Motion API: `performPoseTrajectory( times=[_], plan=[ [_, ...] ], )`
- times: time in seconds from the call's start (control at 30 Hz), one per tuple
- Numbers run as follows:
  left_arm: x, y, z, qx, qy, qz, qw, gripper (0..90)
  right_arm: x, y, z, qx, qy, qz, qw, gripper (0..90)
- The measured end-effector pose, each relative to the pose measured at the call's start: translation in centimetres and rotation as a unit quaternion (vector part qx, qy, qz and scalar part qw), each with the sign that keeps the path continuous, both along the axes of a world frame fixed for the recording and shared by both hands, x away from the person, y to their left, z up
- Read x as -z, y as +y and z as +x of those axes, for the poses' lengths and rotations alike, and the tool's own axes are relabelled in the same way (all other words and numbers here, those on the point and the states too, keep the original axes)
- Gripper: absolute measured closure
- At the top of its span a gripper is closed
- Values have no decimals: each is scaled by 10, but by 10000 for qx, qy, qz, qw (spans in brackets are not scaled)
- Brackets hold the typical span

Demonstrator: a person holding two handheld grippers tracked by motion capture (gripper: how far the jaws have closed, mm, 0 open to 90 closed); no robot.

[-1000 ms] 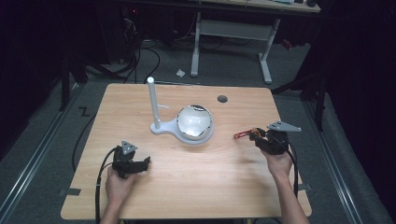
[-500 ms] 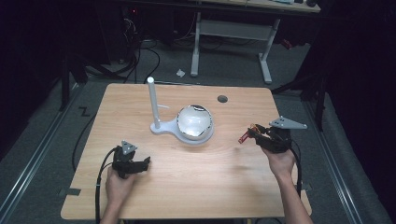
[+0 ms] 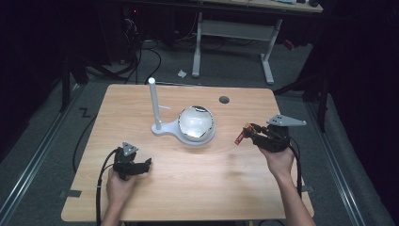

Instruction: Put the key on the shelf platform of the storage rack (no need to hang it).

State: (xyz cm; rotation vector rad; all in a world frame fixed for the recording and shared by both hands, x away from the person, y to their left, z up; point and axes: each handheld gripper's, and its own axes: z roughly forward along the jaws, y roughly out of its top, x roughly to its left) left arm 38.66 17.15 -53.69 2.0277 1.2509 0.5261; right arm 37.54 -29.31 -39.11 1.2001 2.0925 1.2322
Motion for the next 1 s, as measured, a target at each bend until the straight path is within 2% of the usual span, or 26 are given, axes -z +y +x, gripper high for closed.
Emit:
performPoseTrajectory(
  times=[0.53, 0.63, 0.83, 1.0],
  plan=[
    [0, 0, 0, -6, -9, 8, 10000, 177, -19, 30, 8, -515, -71, 110, 9986, 632],
    [0, 0, 0, -5, -7, 11, 10000, 177, -22, 38, 10, -627, -58, 137, 9979, 633],
    [0, 0, 0, -13, -12, 4, 10000, 177, -34, 55, 15, -863, -97, 35, 9962, 634],
    [0, 0, 0, -9, -8, 10, 10000, 177, -46, 69, 22, -1067, -146, 122, 9941, 633]
  ],
)
